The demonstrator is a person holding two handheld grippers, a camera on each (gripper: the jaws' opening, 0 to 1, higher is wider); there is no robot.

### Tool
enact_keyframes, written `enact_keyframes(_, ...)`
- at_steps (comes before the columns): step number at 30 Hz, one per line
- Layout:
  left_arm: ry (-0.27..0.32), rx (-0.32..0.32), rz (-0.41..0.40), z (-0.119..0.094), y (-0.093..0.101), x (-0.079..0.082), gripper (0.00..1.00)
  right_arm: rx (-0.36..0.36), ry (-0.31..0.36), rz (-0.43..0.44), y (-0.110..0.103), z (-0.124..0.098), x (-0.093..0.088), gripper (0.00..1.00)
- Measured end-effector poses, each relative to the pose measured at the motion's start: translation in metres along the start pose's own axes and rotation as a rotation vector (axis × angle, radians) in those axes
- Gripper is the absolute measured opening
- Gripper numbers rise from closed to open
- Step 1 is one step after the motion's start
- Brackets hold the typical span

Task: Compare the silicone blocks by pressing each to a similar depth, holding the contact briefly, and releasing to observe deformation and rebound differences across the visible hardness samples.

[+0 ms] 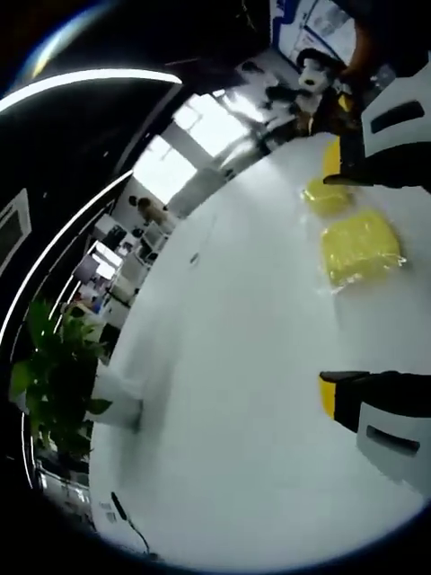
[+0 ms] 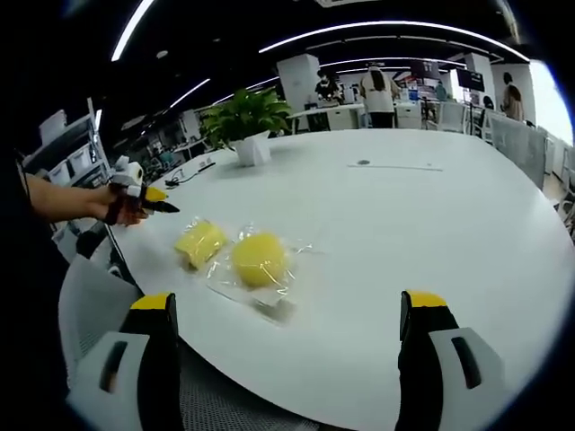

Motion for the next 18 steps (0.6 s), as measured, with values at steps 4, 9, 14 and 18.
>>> enact_keyframes(4, -0.017, -0.007, -0.011, 0.006, -0.003, -0.002, 0.82, 0.010, -0.001, -0.012, -0.002, 0.000, 0.003, 0.96)
enact_keyframes(9, -0.010, -0.031, -0.044, 0.012, -0.003, -0.003, 0.72, 0.015, -0.002, -0.007, -0.003, 0.000, 0.003, 0.96)
enact_keyframes(14, -0.023, -0.042, -0.055, 0.020, -0.002, -0.006, 0.63, 0.016, -0.007, -0.007, -0.003, -0.001, 0.002, 0.96)
enact_keyframes(18, -0.036, -0.038, -0.058, 0.026, -0.008, -0.006, 0.59, 0.010, -0.004, 0.000, -0.004, -0.002, 0.000, 0.96)
Point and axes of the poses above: the point that each gripper's makers call its tool centre point, and the gripper's own axes: z roughly forward along the fingers, y roughly to its right, x roughly out of its top, the point moved 7 cm from there along -z, roughly backward along the fingers, and after that the axes turned 3 degrees about -y, right-handed, at the moved point
